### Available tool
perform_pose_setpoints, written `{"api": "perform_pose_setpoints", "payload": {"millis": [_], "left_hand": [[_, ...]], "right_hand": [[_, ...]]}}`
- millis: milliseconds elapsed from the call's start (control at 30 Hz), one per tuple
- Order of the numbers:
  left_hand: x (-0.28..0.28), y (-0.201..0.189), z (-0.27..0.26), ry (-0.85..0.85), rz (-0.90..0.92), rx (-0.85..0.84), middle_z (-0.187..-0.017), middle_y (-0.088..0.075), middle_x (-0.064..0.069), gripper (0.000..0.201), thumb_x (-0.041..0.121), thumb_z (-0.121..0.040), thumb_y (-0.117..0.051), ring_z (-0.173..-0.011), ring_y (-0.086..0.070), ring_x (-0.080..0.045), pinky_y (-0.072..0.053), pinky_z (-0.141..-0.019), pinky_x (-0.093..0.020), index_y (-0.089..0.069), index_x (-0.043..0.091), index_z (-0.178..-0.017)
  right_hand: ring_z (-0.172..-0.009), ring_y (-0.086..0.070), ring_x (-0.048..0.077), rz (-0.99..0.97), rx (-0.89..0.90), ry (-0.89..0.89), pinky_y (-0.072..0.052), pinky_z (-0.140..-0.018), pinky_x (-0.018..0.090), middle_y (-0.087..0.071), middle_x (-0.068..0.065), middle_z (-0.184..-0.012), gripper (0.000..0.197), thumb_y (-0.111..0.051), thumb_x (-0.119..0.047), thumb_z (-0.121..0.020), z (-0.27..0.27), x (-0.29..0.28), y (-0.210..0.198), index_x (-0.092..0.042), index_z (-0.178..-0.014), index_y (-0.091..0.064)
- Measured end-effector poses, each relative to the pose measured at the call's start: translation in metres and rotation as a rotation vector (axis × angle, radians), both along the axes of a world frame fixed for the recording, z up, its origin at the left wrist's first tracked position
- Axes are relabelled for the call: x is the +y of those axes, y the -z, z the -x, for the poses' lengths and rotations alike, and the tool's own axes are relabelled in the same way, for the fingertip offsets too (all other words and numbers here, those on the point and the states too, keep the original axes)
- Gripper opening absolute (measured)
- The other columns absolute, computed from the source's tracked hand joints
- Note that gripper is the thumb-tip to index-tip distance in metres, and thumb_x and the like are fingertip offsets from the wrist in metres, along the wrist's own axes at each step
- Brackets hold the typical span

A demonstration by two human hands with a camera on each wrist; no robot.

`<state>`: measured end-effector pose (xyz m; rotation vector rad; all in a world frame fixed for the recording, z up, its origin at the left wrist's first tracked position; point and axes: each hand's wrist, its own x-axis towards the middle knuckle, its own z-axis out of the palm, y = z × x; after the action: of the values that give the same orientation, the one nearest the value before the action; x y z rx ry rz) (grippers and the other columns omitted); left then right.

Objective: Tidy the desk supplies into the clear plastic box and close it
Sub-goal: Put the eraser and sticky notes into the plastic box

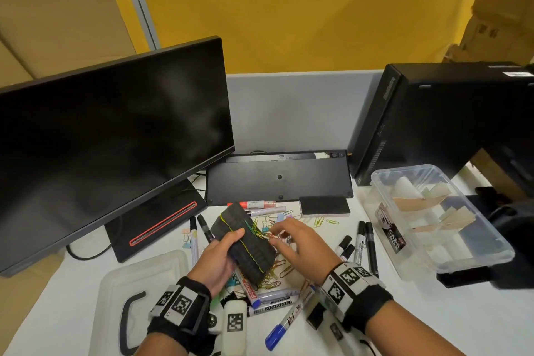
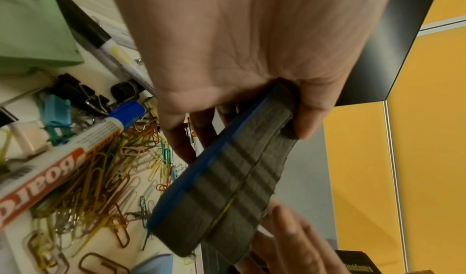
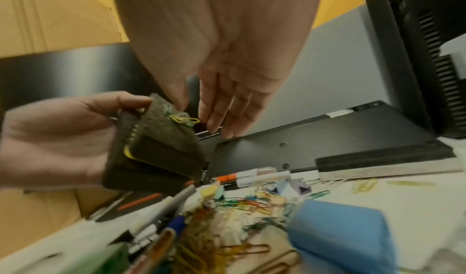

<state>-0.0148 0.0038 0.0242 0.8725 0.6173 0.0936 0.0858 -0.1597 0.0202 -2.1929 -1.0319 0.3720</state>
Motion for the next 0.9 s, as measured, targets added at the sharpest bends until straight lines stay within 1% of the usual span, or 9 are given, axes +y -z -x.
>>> {"api": "perform_pose_setpoints", "payload": {"millis": [100,200,267,367,433,567,700,800,900], "left_hand": [[-0.004,0.0,-0.003,0.021,0.012,-0.004,-0.119,-0.064,-0.021,0.043,0.017,-0.078,-0.059,-0.114,-0.058,-0.031,-0.045,-0.097,-0.044,-0.057,0.002,-0.118],[-0.002,0.0,-0.003,0.012,0.011,-0.018,-0.12,-0.065,-0.019,0.044,0.018,-0.08,-0.058,-0.117,-0.057,-0.032,-0.043,-0.1,-0.047,-0.055,0.003,-0.122],[0.002,-0.001,-0.002,0.004,0.003,-0.024,-0.118,-0.066,-0.016,0.038,0.017,-0.086,-0.054,-0.115,-0.058,-0.03,-0.043,-0.1,-0.048,-0.055,0.005,-0.122],[0.006,-0.003,0.0,0.004,0.003,-0.031,-0.112,-0.07,-0.012,0.026,0.014,-0.092,-0.048,-0.106,-0.065,-0.025,-0.054,-0.087,-0.042,-0.058,0.01,-0.116],[0.006,-0.003,-0.001,0.012,0.007,-0.031,-0.112,-0.07,-0.013,0.024,0.013,-0.093,-0.047,-0.102,-0.067,-0.023,-0.056,-0.082,-0.038,-0.06,0.01,-0.113],[0.001,-0.004,-0.001,0.016,0.024,-0.018,-0.121,-0.063,-0.021,0.035,0.015,-0.086,-0.053,-0.114,-0.059,-0.03,-0.046,-0.096,-0.044,-0.057,0.002,-0.118],[-0.002,-0.006,-0.004,0.033,0.028,-0.014,-0.121,-0.062,-0.022,0.043,0.019,-0.08,-0.057,-0.112,-0.058,-0.031,-0.047,-0.091,-0.044,-0.057,0.001,-0.119],[0.0,-0.006,-0.004,0.036,0.035,-0.021,-0.121,-0.062,-0.022,0.046,0.02,-0.08,-0.056,-0.116,-0.057,-0.033,-0.044,-0.099,-0.048,-0.055,-0.001,-0.121],[-0.001,-0.004,-0.003,0.053,0.047,-0.007,-0.123,-0.061,-0.024,0.048,0.019,-0.08,-0.056,-0.12,-0.054,-0.036,-0.039,-0.105,-0.05,-0.054,-0.003,-0.122]], "right_hand": [[-0.088,-0.055,0.006,-0.064,0.041,0.012,-0.05,-0.083,0.028,-0.058,-0.007,-0.099,0.015,-0.054,-0.03,-0.094,0.006,0.015,-0.003,-0.021,-0.103,-0.059],[-0.08,-0.054,0.012,-0.02,0.011,0.066,-0.051,-0.078,0.032,-0.059,-0.003,-0.089,0.006,-0.052,-0.025,-0.094,0.001,0.014,0.001,-0.02,-0.091,-0.055],[-0.087,-0.056,0.014,0.121,-0.021,0.064,-0.05,-0.083,0.033,-0.059,-0.002,-0.097,0.007,-0.049,-0.022,-0.095,-0.003,0.007,0.005,-0.02,-0.097,-0.056],[-0.116,-0.049,0.018,0.379,-0.104,-0.02,-0.045,-0.097,0.033,-0.051,0.0,-0.128,0.029,-0.049,-0.015,-0.095,-0.006,-0.004,0.011,-0.022,-0.122,-0.053],[-0.122,-0.045,0.016,0.305,-0.139,-0.024,-0.043,-0.1,0.032,-0.044,-0.003,-0.137,0.034,-0.048,-0.018,-0.095,-0.007,-0.004,0.009,-0.022,-0.129,-0.05],[-0.12,-0.045,0.007,-0.059,-0.142,-0.04,-0.042,-0.102,0.027,-0.045,-0.009,-0.133,0.033,-0.049,-0.022,-0.096,-0.004,0.012,-0.005,-0.023,-0.129,-0.049],[-0.114,-0.047,0.01,-0.05,-0.175,-0.133,-0.043,-0.097,0.028,-0.051,-0.005,-0.123,0.028,-0.047,-0.021,-0.096,-0.004,0.024,-0.006,-0.021,-0.124,-0.051],[-0.096,-0.044,0.005,-0.022,-0.148,-0.144,-0.043,-0.088,0.025,-0.05,-0.01,-0.106,0.015,-0.048,-0.024,-0.096,-0.008,0.021,-0.01,-0.021,-0.109,-0.053],[-0.089,-0.045,0.007,0.036,-0.087,-0.19,-0.045,-0.082,0.025,-0.045,-0.011,-0.1,0.01,-0.051,-0.026,-0.094,-0.01,0.017,-0.015,-0.022,-0.103,-0.052]]}}
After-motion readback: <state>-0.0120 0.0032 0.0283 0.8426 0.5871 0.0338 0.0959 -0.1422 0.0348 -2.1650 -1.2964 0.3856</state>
